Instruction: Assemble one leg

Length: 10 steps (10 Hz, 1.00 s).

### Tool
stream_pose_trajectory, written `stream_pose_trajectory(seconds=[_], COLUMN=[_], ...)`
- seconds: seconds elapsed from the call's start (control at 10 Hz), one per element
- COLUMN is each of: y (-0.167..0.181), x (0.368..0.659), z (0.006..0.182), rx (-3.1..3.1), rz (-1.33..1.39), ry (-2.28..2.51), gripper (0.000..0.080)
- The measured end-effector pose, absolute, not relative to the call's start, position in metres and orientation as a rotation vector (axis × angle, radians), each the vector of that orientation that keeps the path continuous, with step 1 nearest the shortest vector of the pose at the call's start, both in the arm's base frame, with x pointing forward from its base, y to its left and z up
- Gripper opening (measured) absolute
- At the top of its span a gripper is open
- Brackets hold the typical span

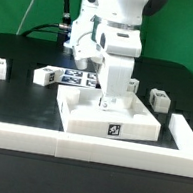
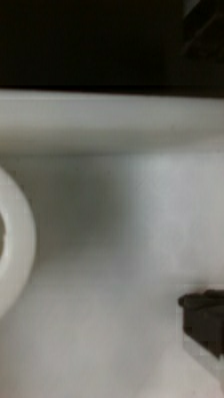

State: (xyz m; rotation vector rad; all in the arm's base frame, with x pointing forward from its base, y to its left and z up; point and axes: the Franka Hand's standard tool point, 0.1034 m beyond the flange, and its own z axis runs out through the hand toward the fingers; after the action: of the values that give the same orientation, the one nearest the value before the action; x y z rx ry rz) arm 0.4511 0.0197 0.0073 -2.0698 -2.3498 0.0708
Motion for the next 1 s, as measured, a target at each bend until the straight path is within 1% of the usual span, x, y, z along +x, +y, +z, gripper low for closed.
stream_pose_trajectory(seconds=[0.1, 0.2, 0.3, 0.4, 0.5, 0.6, 1.0], y=[0.0208, 0.0199, 0.0199, 0.0198, 0.0198, 0.0204, 0.0203], x=[0.4513, 0.4509, 0.4507, 0.4504, 0.4503, 0.4519, 0.4522], z=[0.0076, 0.0071, 0.0070, 0.0068, 0.0067, 0.0075, 0.0076], rx=[-2.080, -2.082, -2.082, -2.081, -2.081, -2.083, -2.084], rz=[0.069, 0.070, 0.071, 0.072, 0.072, 0.063, 0.061], ry=[-2.341, -2.339, -2.339, -2.338, -2.338, -2.342, -2.342], gripper=[0.0491, 0.0491, 0.0325, 0.0325, 0.0149, 0.0059, 0.0059])
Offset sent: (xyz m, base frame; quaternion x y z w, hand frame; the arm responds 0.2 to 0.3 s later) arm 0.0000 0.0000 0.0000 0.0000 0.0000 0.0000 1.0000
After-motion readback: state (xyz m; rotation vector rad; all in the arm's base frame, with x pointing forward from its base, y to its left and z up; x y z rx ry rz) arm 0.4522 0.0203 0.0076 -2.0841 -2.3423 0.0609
